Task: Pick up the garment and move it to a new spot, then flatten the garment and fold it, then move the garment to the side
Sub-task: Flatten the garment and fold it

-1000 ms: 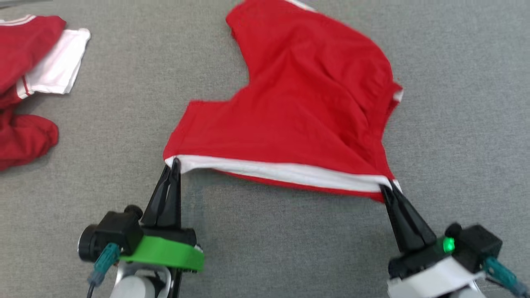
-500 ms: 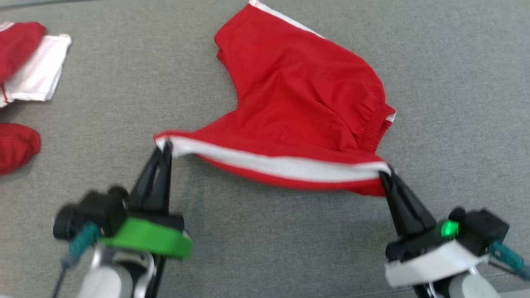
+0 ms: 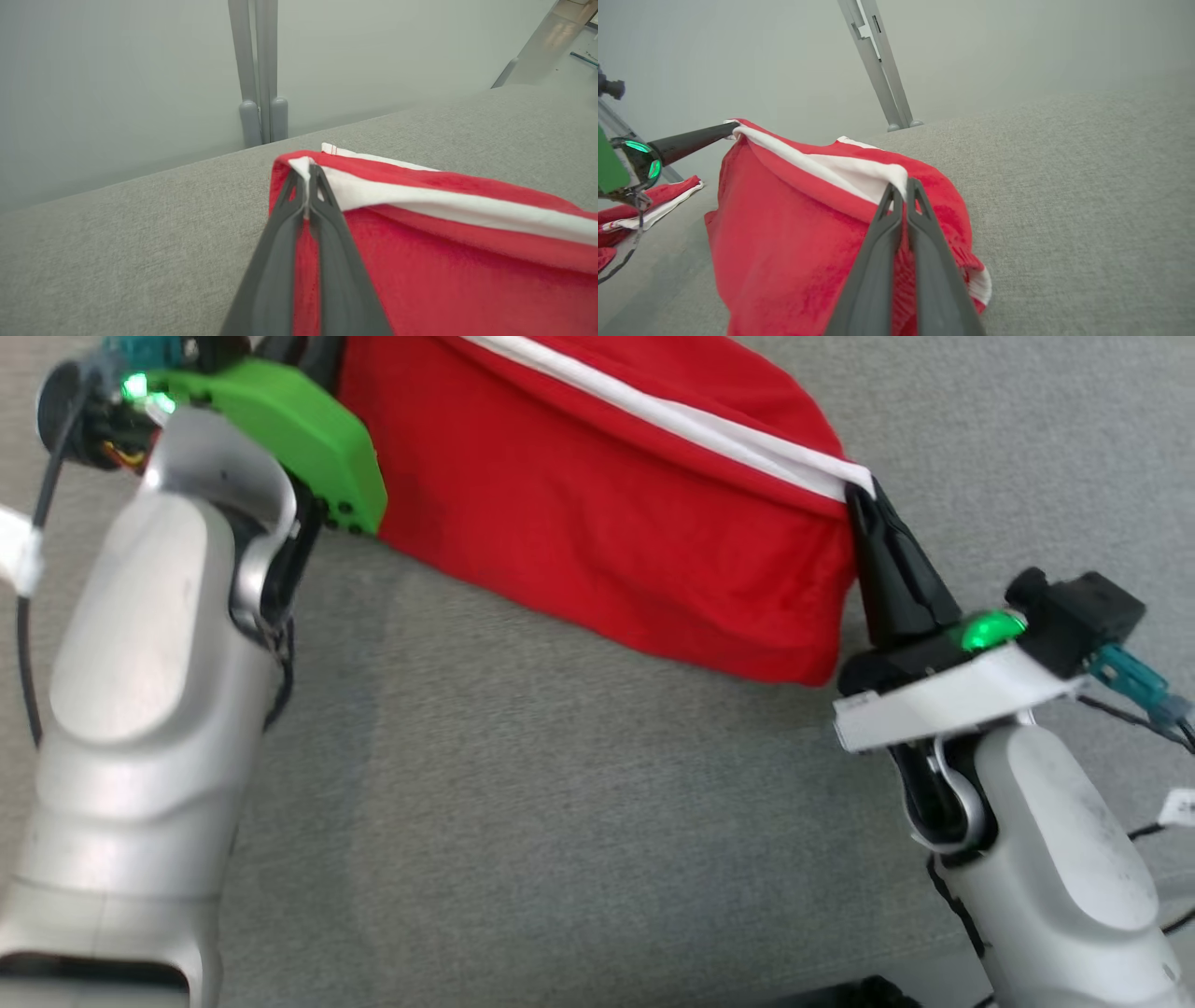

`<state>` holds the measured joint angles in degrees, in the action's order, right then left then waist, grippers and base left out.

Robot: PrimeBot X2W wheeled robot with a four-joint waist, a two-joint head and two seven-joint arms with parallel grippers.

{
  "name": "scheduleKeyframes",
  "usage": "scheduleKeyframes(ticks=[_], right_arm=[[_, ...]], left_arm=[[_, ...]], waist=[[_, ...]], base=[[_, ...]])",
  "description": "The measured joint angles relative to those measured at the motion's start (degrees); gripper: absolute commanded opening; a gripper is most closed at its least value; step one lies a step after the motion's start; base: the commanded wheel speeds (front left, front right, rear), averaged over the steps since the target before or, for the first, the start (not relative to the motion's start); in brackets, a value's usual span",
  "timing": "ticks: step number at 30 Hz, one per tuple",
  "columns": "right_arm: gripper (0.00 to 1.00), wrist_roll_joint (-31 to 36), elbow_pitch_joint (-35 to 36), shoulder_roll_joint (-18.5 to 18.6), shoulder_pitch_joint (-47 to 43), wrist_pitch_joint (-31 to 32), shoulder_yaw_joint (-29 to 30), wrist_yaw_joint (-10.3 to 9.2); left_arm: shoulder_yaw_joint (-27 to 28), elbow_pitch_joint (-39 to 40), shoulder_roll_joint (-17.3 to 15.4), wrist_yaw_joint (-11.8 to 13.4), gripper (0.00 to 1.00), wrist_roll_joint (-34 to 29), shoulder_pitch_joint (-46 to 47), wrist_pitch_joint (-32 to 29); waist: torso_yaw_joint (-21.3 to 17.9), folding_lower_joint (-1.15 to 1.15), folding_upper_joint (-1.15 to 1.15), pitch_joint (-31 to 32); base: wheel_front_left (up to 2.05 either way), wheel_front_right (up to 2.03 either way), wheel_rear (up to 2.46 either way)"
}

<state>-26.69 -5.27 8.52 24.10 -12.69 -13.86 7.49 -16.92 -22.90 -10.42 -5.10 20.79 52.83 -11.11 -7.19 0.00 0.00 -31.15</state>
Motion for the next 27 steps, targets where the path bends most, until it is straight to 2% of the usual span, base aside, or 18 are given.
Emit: scheduleKeyframes(ticks=[6, 11, 12, 13, 14, 18, 21, 24, 27], right_arm=[[0.0, -2.4, -5.3, -2.1, 7.5, -1.2, -2.7, 0.0], [0.0, -3.8, -9.0, -3.0, 11.0, -2.0, -5.1, 0.0], [0.18, -3.9, -10.0, -3.2, 11.6, -2.0, -5.4, 0.0], [0.75, -3.9, -10.5, -3.3, 11.9, -2.1, -5.6, 0.0], [1.0, -3.8, -10.9, -3.3, 12.1, -2.1, -5.8, 0.0], [1.0, -1.9, -8.6, -2.9, 12.1, -2.3, -4.5, -0.01], [1.0, 1.7, -4.5, -2.1, 9.3, -2.4, -2.1, 0.0], [1.0, 5.7, -1.0, -0.6, 6.3, -2.3, 1.1, 0.0], [1.0, 9.0, 1.8, 0.0, 3.6, -2.3, 3.9, 0.0]], left_arm=[[0.3, -15.5, 0.5, -0.4, 0.0, -0.7, 12.5, 3.4], [0.0, -26.8, 1.2, -0.9, 0.0, -0.5, 17.3, 3.6], [-0.1, -29.2, 1.3, -1.0, 0.0, -0.5, 18.0, 4.0], [-0.2, -30.8, 1.5, -1.0, 0.51, -0.2, 18.6, 4.7], [-0.4, -31.8, 1.7, -1.1, 1.0, -0.2, 19.0, 5.3], [-1.2, -34.3, 2.2, -1.5, 1.0, -0.5, 19.9, 11.4], [-1.7, -34.5, 2.5, -0.8, 1.0, -1.4, 19.7, 19.0], [-1.8, -33.1, 3.1, 0.9, 1.0, -2.1, 17.7, 24.5], [-1.2, -28.7, 3.6, 3.5, 1.0, -2.8, 13.8, 25.9]], waist=[[-5.1, 0.0, 0.0, -2.2], [-8.7, 0.0, 0.0, -3.7], [-9.5, 0.0, 0.0, -4.1], [-10.0, 0.0, 0.0, -4.4], [-10.4, 0.0, 0.0, -4.7], [-10.9, 0.0, 0.0, -5.8], [-10.3, 0.0, 0.0, -5.7], [-9.1, 0.0, 0.0, -5.3], [-7.5, 0.0, 0.0, -4.4]], base=[[0.0, 0.0, 0.0], [0.0, 0.0, 0.0], [0.0, 0.0, 0.0], [0.0, 0.0, 0.0], [0.0, 0.0, 0.0], [0.0, 0.0, 0.0], [0.0, 0.0, 0.0], [0.0, 0.0, 0.0], [0.0, 0.0, 0.0]])
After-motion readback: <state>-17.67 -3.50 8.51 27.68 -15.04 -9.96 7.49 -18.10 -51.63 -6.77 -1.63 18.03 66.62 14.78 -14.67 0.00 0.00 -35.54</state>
